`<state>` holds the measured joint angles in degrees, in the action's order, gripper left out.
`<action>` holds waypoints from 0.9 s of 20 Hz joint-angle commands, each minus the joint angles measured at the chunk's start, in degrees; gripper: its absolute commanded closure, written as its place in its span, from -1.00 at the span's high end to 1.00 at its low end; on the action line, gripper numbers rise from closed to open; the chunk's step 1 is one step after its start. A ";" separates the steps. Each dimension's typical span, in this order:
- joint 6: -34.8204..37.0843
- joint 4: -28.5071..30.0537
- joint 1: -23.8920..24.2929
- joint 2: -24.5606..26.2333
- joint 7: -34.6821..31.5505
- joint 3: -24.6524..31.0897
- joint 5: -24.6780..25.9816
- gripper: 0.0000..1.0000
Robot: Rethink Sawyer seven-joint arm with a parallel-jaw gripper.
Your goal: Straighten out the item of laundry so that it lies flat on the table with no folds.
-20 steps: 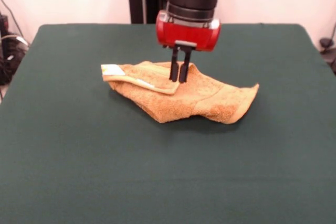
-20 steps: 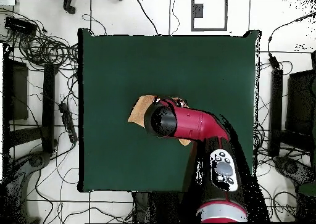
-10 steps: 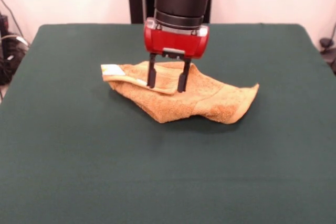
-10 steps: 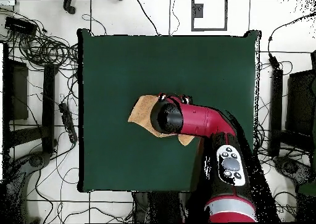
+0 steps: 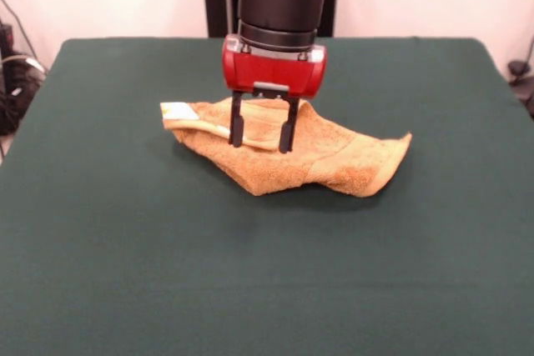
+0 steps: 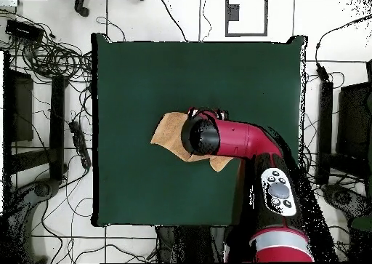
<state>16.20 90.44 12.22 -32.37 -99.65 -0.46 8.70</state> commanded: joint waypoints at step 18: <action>-1.13 5.01 -2.43 4.74 -3.27 5.00 5.85 1.00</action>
<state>16.19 90.73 10.53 -30.65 -99.65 0.31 11.79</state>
